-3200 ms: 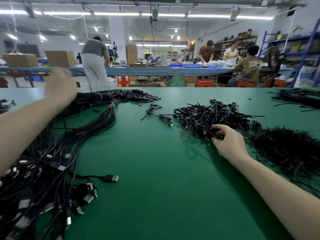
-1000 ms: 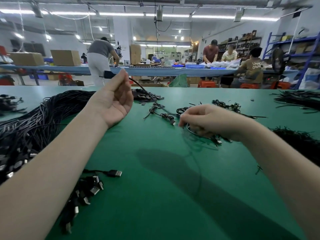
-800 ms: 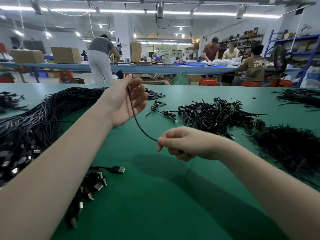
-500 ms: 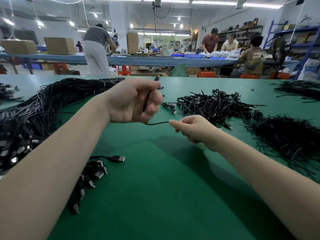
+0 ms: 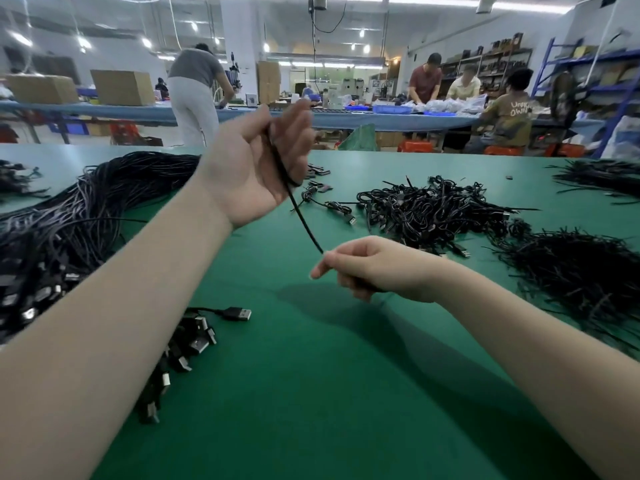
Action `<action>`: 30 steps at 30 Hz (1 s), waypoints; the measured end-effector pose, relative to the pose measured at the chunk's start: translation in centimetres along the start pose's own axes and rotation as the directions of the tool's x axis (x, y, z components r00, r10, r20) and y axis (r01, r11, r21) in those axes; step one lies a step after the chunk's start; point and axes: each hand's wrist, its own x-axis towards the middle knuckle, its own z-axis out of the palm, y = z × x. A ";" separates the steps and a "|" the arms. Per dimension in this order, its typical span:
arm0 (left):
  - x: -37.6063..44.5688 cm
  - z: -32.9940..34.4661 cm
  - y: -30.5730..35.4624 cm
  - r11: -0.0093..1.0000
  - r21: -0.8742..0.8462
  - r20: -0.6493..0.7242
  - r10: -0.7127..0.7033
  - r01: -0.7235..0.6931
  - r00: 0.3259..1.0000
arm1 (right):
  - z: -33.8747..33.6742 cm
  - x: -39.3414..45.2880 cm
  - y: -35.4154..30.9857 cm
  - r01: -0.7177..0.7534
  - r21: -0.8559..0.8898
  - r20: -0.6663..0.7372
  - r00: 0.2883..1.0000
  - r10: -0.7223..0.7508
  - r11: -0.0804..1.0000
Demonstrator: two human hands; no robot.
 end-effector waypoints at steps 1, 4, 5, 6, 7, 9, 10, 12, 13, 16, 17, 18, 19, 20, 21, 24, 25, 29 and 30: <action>-0.4 -0.1 0.6 0.998 0.055 0.052 -0.024 0.021 0.998 | -0.5 -0.1 0.1 -0.043 -0.042 -0.104 0.994 0.038 0.998; -0.7 -0.5 0.7 0.830 0.536 0.060 -0.222 0.156 0.973 | -2.3 -0.4 -0.6 -0.064 -0.072 -0.443 0.896 0.026 0.995; -0.6 -0.4 0.0 0.687 0.689 0.005 -0.323 0.231 0.946 | -2.8 -0.5 -1.2 -0.027 -0.076 -0.519 0.855 -0.016 0.997; -0.4 -0.4 -0.9 0.559 0.775 -0.062 -0.398 0.295 0.915 | -3.0 -0.5 -1.9 0.022 -0.094 -0.567 0.821 -0.072 0.995; -0.1 -0.2 -1.8 0.491 0.803 -0.127 -0.414 0.338 0.901 | -3.0 -0.6 -2.6 0.073 -0.116 -0.577 0.807 -0.127 0.991; 0.6 0.0 -3.0 0.539 0.770 -0.222 -0.273 0.340 0.936 | -2.2 -0.5 -3.9 0.170 -0.096 -0.486 0.852 -0.195 0.981; 0.9 0.1 -3.1 0.620 0.724 -0.259 -0.165 0.304 0.952 | -1.5 -0.5 -4.2 0.195 -0.047 -0.404 0.893 -0.198 0.980; 1.2 0.2 -2.5 0.802 0.571 -0.287 -0.005 0.175 0.958 | -0.2 -0.3 -4.0 0.171 0.073 -0.214 0.965 -0.152 0.982; 1.3 0.2 -1.9 0.885 0.456 -0.276 0.044 0.090 0.960 | 0.3 -0.2 -3.4 0.126 0.122 -0.110 0.987 -0.113 0.984; 0.6 0.1 0.1 0.988 0.130 -0.148 0.103 -0.084 0.984 | 1.2 -0.1 -1.1 -0.031 0.130 0.103 0.994 0.017 0.991; 0.3 0.1 0.7 0.989 0.127 -0.092 0.087 -0.075 0.992 | 1.0 0.0 -0.6 -0.076 0.102 0.072 0.995 0.069 0.992; 0.0 -0.1 1.0 0.983 0.179 -0.047 0.054 -0.044 0.997 | 0.7 0.1 -0.3 -0.116 0.064 -0.020 0.993 0.118 0.991; -0.1 -0.3 1.1 0.961 0.275 -0.015 0.001 0.003 1.000 | 0.1 0.2 -0.1 -0.150 0.013 -0.152 0.977 0.150 0.989; -0.1 -0.5 0.9 0.907 0.415 0.001 -0.072 0.065 0.997 | -0.6 0.2 -0.2 -0.172 -0.045 -0.289 0.945 0.152 0.984; 0.0 -0.7 0.4 0.800 0.584 -0.007 -0.160 0.134 0.987 | -1.3 0.1 -0.5 -0.176 -0.100 -0.403 0.907 0.122 0.979; 0.3 -0.6 -1.9 0.354 0.893 -0.143 -0.365 0.279 0.920 | -2.7 -0.4 -2.0 -0.059 -0.271 -0.547 0.831 -0.104 0.961; 0.4 -0.5 -2.5 0.312 0.901 -0.181 -0.359 0.300 0.916 | -2.6 -0.5 -2.7 -0.007 -0.283 -0.559 0.814 -0.159 0.959; 1.2 -0.5 -3.1 0.690 0.683 -0.223 -0.112 0.237 0.968 | -0.5 -0.2 -4.4 0.133 -0.068 -0.434 0.889 -0.150 0.989; 1.2 -0.5 -2.9 0.783 0.592 -0.208 -0.082 0.192 0.975 | 0.1 0.0 -4.3 0.135 0.000 -0.372 0.920 -0.126 0.991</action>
